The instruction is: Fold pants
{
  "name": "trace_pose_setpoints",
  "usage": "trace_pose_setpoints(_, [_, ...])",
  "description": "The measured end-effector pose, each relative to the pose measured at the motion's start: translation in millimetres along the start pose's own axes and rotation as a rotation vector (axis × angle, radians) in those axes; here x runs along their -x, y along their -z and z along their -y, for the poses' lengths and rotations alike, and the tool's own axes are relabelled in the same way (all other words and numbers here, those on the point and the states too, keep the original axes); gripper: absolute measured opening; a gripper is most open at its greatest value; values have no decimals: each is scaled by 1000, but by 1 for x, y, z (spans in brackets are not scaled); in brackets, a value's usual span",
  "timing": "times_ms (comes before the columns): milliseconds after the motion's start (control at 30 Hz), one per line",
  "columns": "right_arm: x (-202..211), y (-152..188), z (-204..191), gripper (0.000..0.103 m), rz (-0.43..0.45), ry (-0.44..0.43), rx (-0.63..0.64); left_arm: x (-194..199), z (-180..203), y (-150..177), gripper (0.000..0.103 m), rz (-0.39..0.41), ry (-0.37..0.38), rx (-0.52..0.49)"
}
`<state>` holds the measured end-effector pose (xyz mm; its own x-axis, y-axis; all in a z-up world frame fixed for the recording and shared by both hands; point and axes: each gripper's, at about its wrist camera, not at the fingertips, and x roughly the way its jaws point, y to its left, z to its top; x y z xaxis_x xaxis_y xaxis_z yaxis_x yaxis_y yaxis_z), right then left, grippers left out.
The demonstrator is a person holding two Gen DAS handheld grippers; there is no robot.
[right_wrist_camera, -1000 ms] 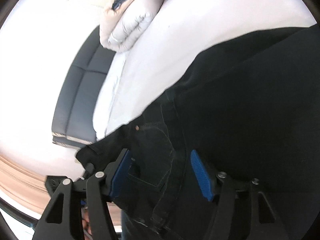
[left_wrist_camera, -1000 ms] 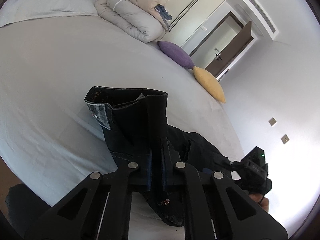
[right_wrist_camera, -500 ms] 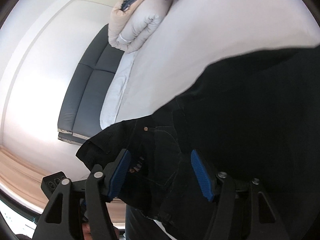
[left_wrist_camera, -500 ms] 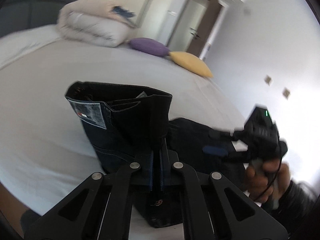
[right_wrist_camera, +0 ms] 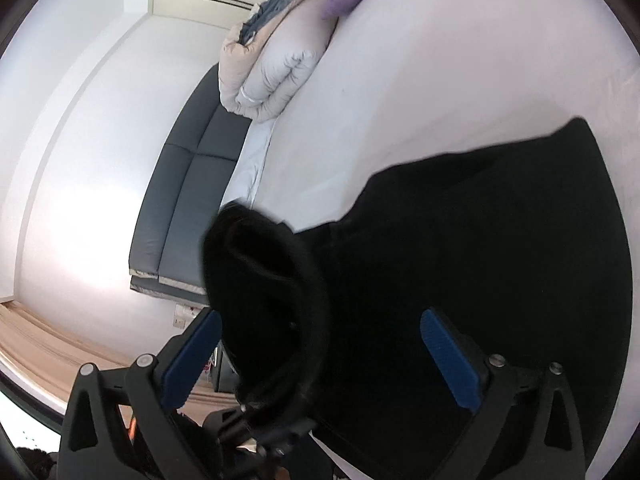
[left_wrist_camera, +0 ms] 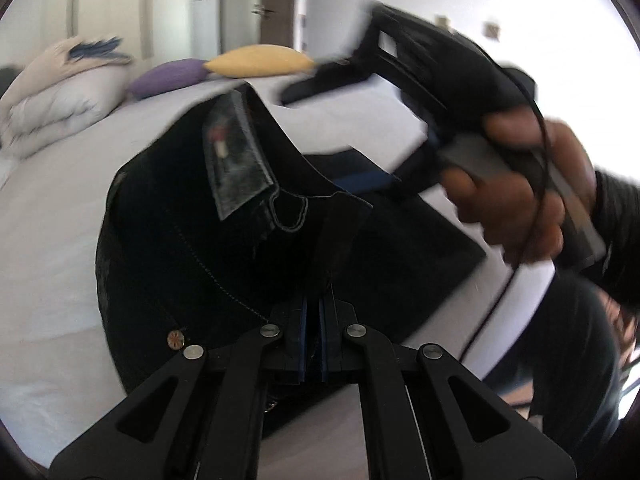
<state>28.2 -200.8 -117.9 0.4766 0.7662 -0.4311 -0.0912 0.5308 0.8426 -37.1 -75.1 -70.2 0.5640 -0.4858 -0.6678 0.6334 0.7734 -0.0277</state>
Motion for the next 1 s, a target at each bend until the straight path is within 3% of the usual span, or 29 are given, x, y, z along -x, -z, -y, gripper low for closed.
trace_pose_setpoints(133, [-3, 2, 1, 103, -25, -2, 15, -15, 35, 2, 2, -33, 3, -113])
trace_pose_setpoints(300, [2, 11, 13, 102, -41, 65, 11, -26, 49, 4, 2, -53, -8, -137])
trace_pose_setpoints(367, [3, 11, 16, 92, -55, 87, 11, -28, 53, 5, 2, -57, -18, -153])
trace_pose_setpoints(500, [-6, 8, 17, 58, -91, 174, 32, -32, 64, 4, 2, -61, -26, -164])
trace_pose_setpoints(633, [-4, 6, 16, 33, -90, 229, 63, -33, 54, 4, 2, -59, -33, -173])
trace_pose_setpoints(733, [3, 5, 16, 25, -76, 251, 88, -24, 50, 8, 2, -56, -25, -180])
trace_pose_setpoints(1000, [28, 0, 13, 19, -16, 283, 120, -27, 69, 1, 2, -27, 12, -229])
